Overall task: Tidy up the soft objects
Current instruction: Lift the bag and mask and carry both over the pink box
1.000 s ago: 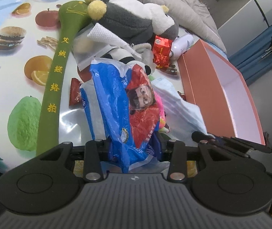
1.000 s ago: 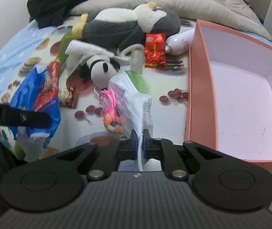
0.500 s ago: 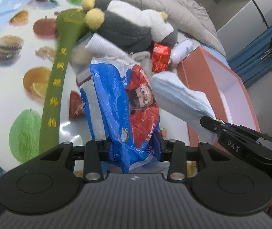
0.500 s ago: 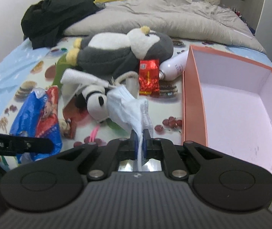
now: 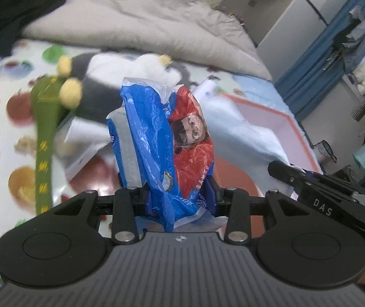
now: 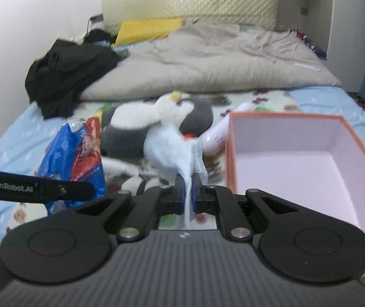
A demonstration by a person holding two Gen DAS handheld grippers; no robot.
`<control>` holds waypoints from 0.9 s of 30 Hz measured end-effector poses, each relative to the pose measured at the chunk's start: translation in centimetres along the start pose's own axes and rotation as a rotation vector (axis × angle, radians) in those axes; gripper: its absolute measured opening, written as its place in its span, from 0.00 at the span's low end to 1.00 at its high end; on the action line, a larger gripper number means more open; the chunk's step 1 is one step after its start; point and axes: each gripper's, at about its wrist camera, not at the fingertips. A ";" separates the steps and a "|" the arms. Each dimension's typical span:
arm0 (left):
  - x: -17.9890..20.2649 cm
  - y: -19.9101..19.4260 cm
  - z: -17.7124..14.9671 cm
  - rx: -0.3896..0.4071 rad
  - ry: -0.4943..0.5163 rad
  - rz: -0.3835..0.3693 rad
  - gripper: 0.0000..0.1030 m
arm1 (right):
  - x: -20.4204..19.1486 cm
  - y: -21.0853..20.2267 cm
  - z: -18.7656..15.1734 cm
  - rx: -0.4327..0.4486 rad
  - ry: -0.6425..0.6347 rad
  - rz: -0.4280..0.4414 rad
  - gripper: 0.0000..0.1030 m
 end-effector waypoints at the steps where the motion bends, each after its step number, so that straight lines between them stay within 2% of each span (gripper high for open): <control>1: 0.5 0.0 0.4 0.003 0.010 -0.006 0.43 | 0.3 -0.3 0.4 0.011 0.005 -0.004 0.09; 10: 5.0 0.6 4.3 0.013 0.078 -0.052 0.43 | 3.2 -1.8 4.4 0.078 0.026 -0.045 0.09; 16: 8.9 3.0 6.7 -0.019 0.119 -0.089 0.43 | 6.3 -2.6 5.9 0.091 0.078 -0.081 0.09; 21: 12.7 6.6 7.5 -0.058 0.183 -0.113 0.43 | 10.1 -2.2 5.4 0.065 0.137 -0.123 0.09; 27: 16.5 12.4 7.4 -0.130 0.217 -0.138 0.43 | 14.7 -0.2 3.3 -0.003 0.205 -0.174 0.09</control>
Point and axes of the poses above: each gripper's, at about its wrist camera, not at the fingertips, and y roughly the way its jaws point, x to its right, z to its top, and after that the axes turned 5 degrees about -z, right-handed
